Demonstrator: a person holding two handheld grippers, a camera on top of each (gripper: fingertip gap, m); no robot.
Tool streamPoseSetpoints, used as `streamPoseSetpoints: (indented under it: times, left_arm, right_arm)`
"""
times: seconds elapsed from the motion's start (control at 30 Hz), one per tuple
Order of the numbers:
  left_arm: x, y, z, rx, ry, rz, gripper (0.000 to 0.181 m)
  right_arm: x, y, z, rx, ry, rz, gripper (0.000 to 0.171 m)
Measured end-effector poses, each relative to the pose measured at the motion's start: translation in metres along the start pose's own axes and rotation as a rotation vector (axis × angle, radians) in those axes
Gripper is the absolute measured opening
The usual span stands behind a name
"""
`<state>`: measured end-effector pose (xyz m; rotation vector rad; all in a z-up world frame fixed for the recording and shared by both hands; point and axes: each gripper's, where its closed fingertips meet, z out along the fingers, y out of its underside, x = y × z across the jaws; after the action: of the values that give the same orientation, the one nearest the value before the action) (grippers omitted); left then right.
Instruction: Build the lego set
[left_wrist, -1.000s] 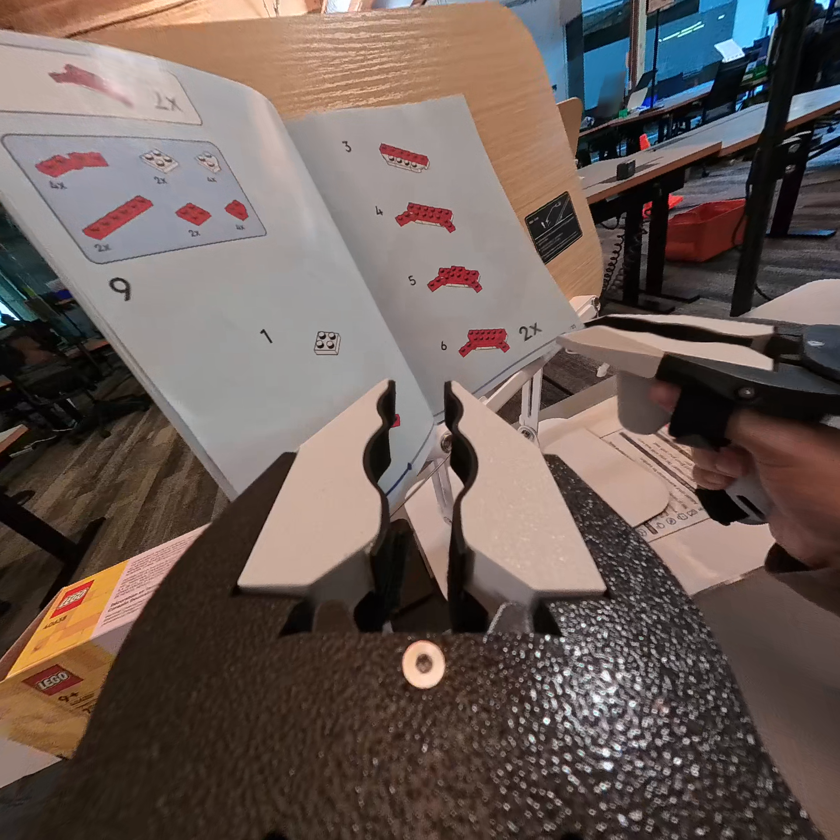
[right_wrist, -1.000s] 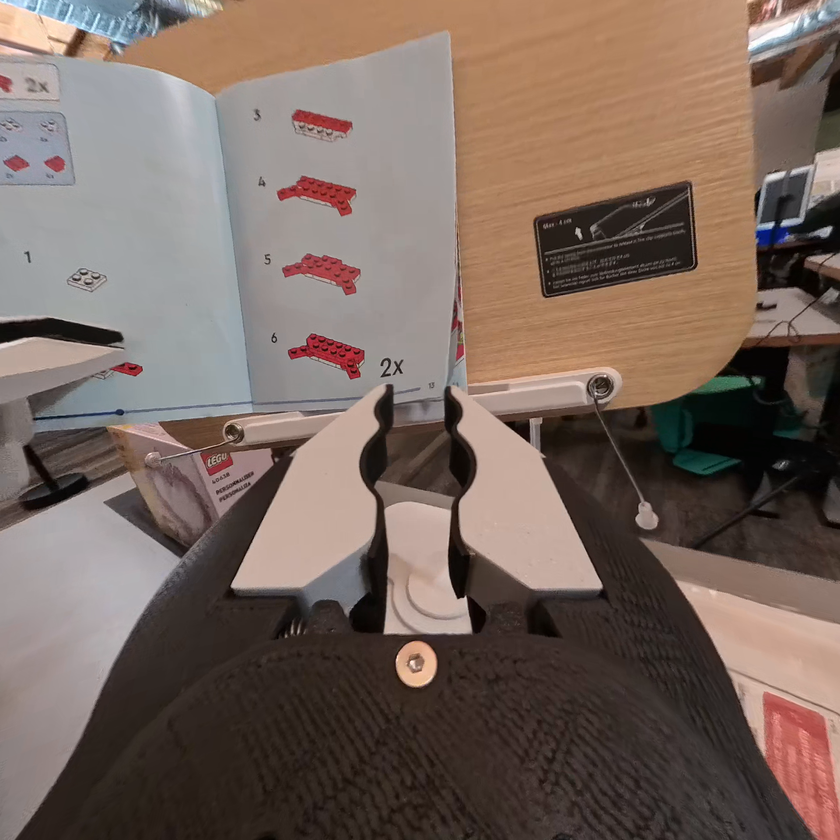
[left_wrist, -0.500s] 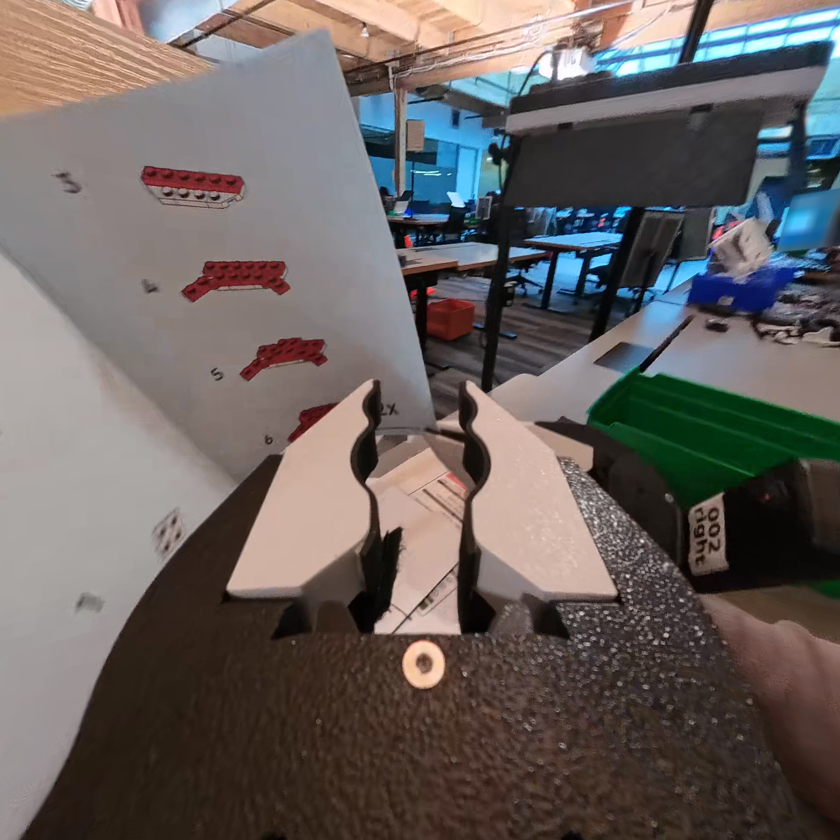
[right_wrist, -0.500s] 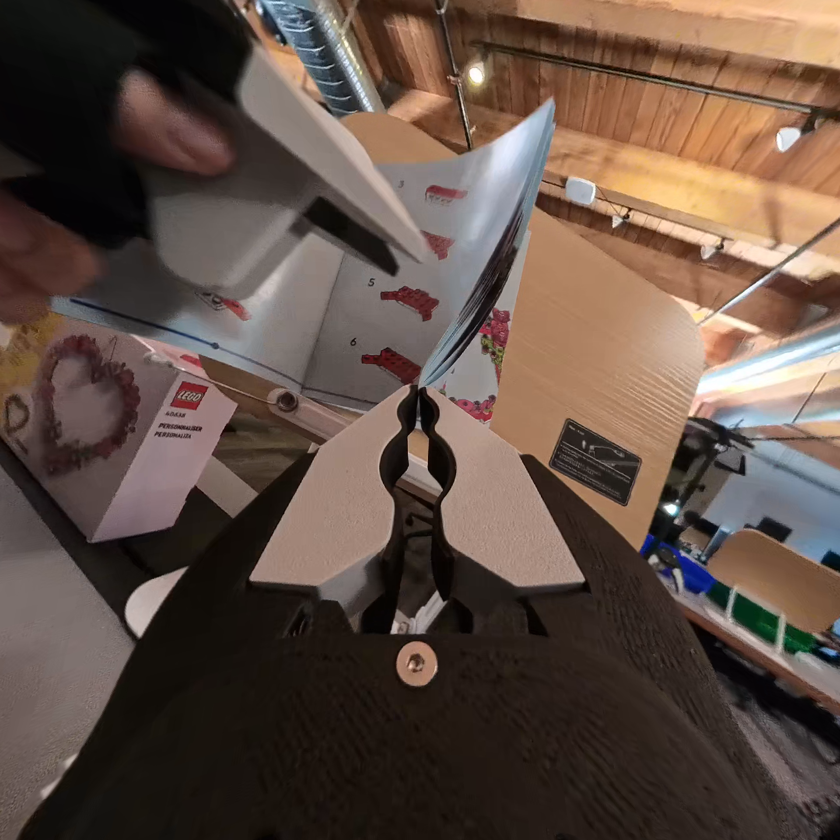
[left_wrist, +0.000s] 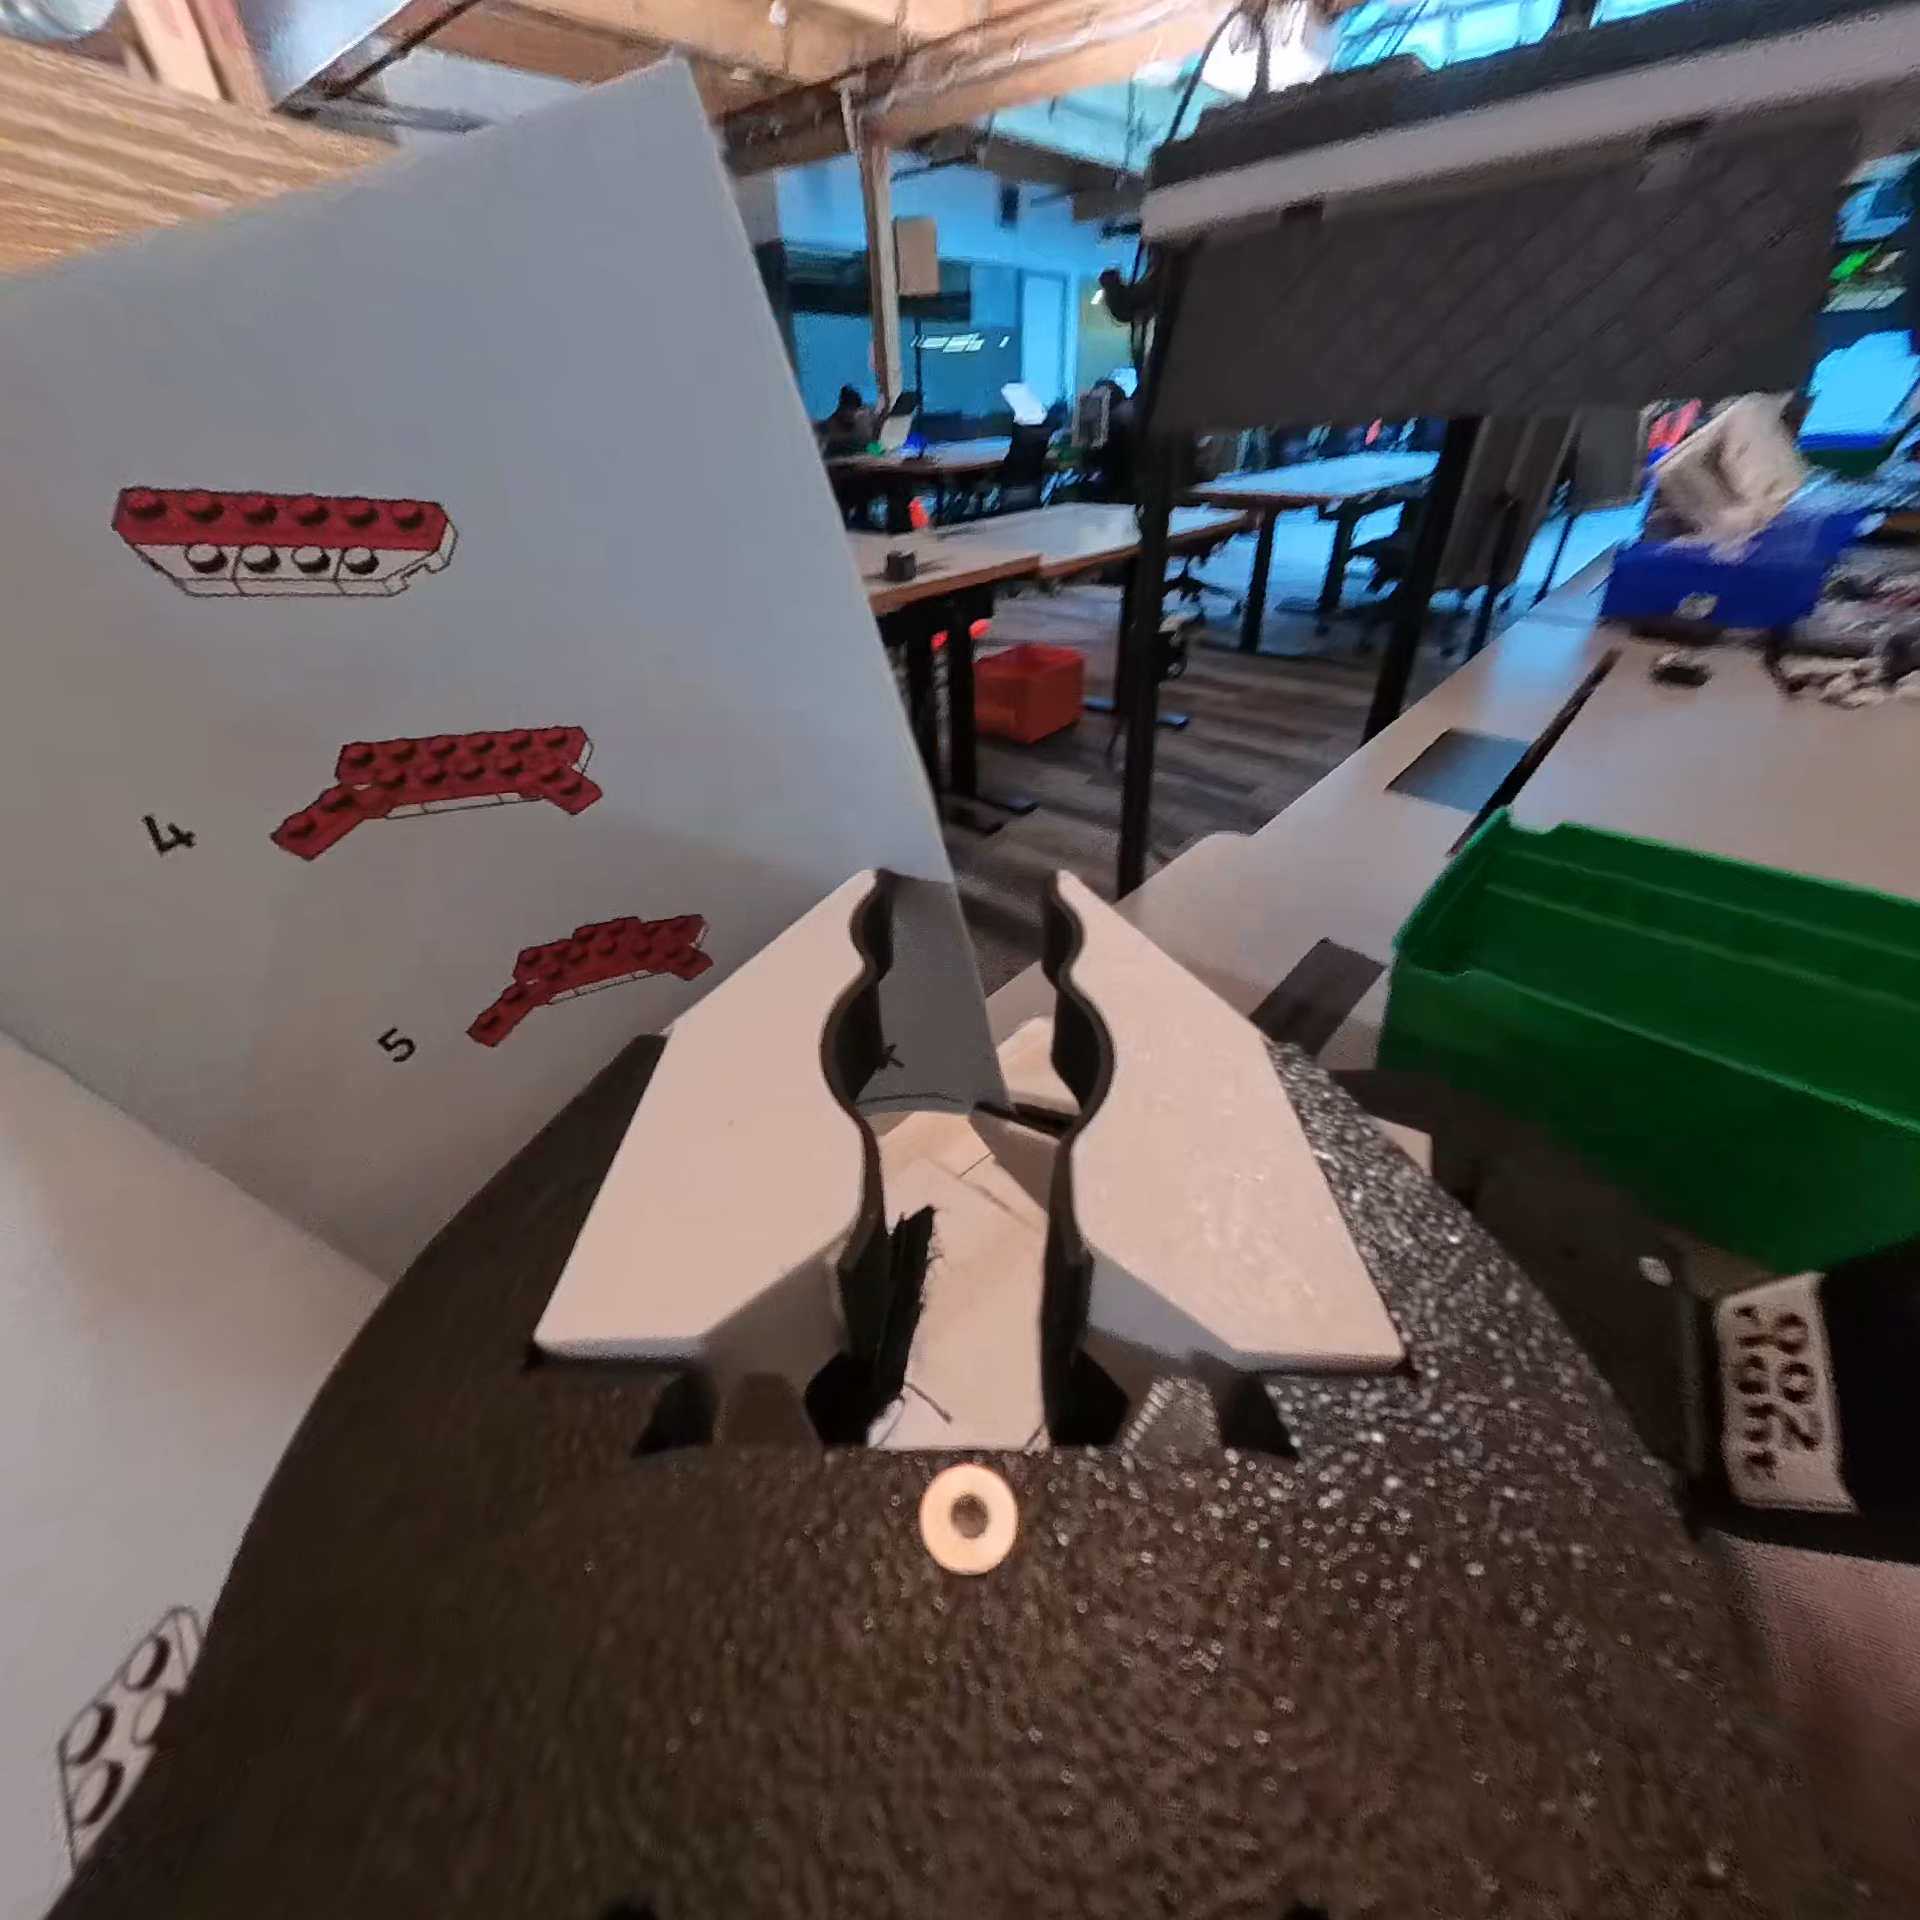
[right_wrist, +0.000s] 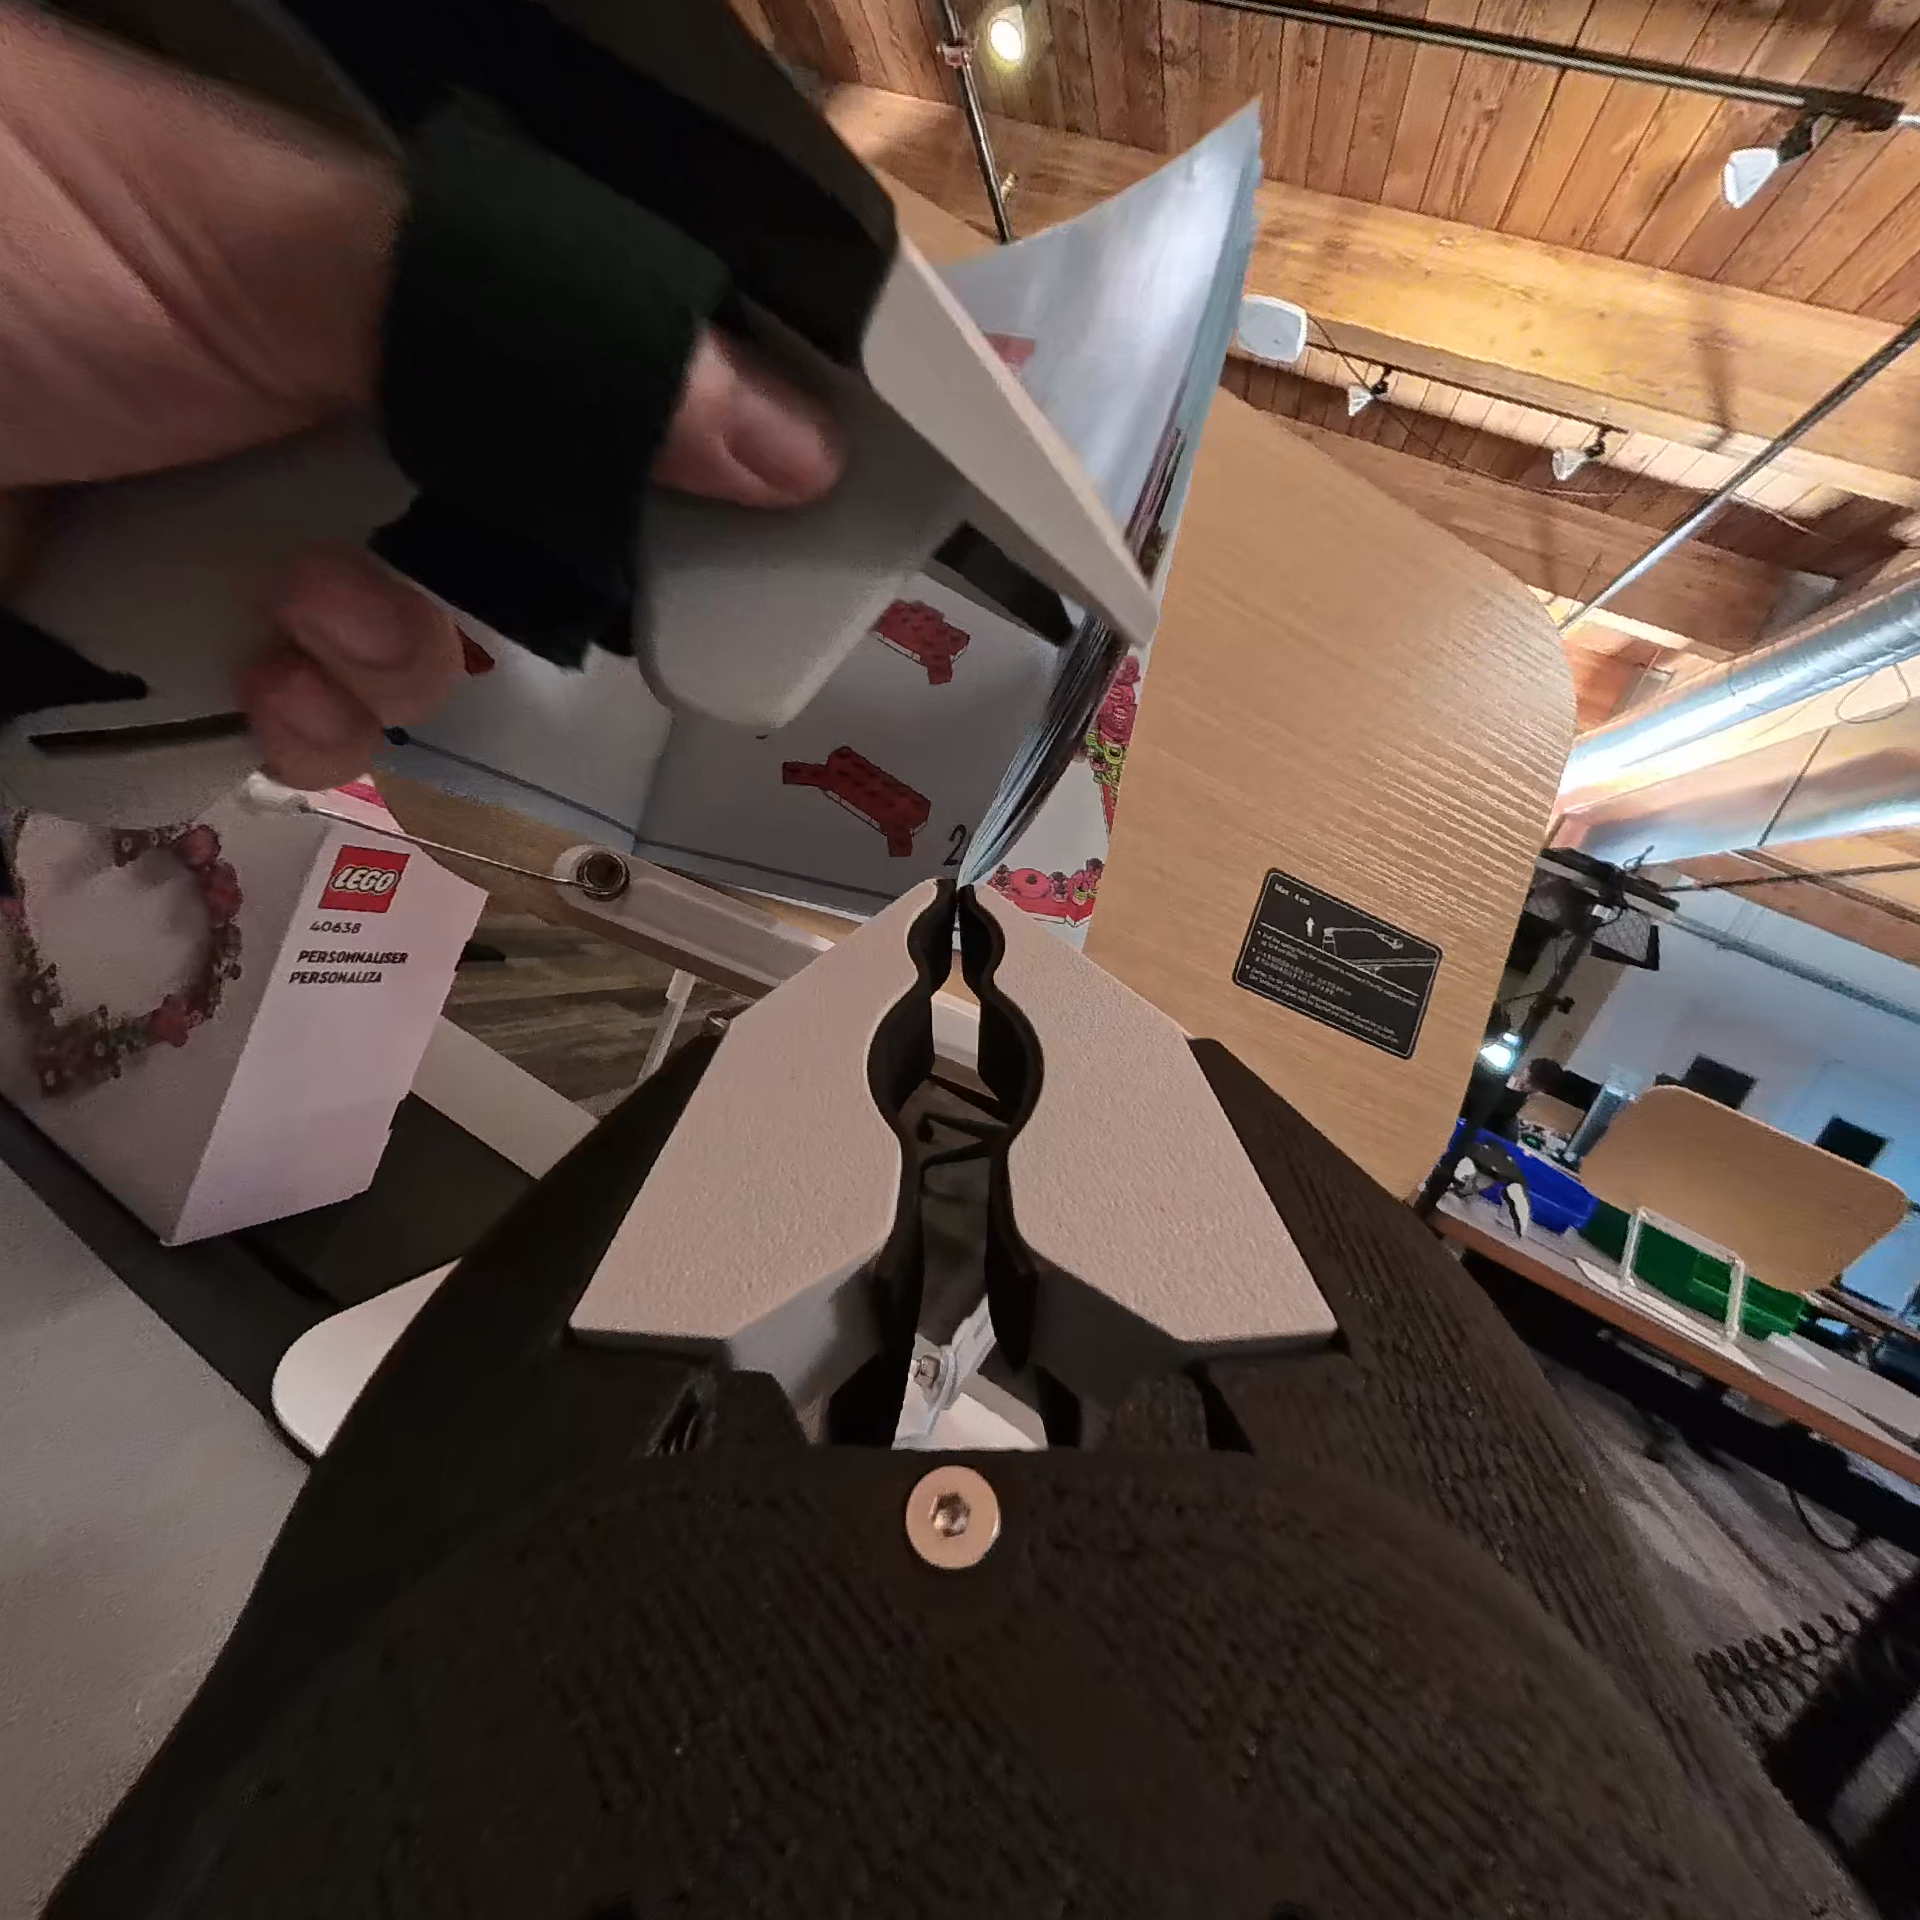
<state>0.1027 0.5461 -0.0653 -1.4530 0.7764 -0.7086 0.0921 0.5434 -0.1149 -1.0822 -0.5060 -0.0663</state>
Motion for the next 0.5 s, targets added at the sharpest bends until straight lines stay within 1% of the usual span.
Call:
streamPoseSetpoints:
  times: [0.07, 0.1, 0.2, 0.27, 0.33, 0.37, 0.43, 0.5]
  left_arm:
    - [-0.003, 0.003, 0.006, -0.034, -0.028, 0.031, 0.008]
    - [-0.003, 0.002, 0.007, -0.030, -0.024, 0.037, 0.002]
    - [0.005, -0.001, 0.013, -0.005, 0.068, -0.013, 0.000]
    - [0.009, 0.004, 0.018, -0.027, 0.140, -0.057, 0.000]
    - [0.002, 0.012, 0.021, -0.062, 0.115, -0.039, 0.000]
    - [-0.001, 0.011, 0.020, -0.052, 0.086, -0.029, 0.000]
    - [-0.005, 0.007, 0.016, -0.024, 0.039, -0.024, 0.022]
    - [-0.009, 0.010, 0.013, -0.034, -0.009, 0.005, 0.036]
  right_arm:
    - [0.001, 0.002, 0.000, -0.005, 0.007, 0.010, 0.000]
    - [0.002, 0.003, 0.000, -0.009, 0.010, 0.024, 0.000]
    - [0.003, 0.009, 0.000, -0.015, 0.007, 0.085, 0.000]
    - [0.003, 0.012, 0.000, -0.022, 0.007, 0.098, 0.000]
    - [0.005, 0.015, 0.000, -0.036, 0.024, 0.085, 0.000]
    - [0.007, 0.016, 0.000, -0.039, 0.032, 0.085, 0.000]
    - [0.010, 0.017, 0.000, -0.045, 0.049, 0.089, 0.000]
    - [0.009, 0.017, 0.000, -0.046, 0.051, 0.084, 0.000]
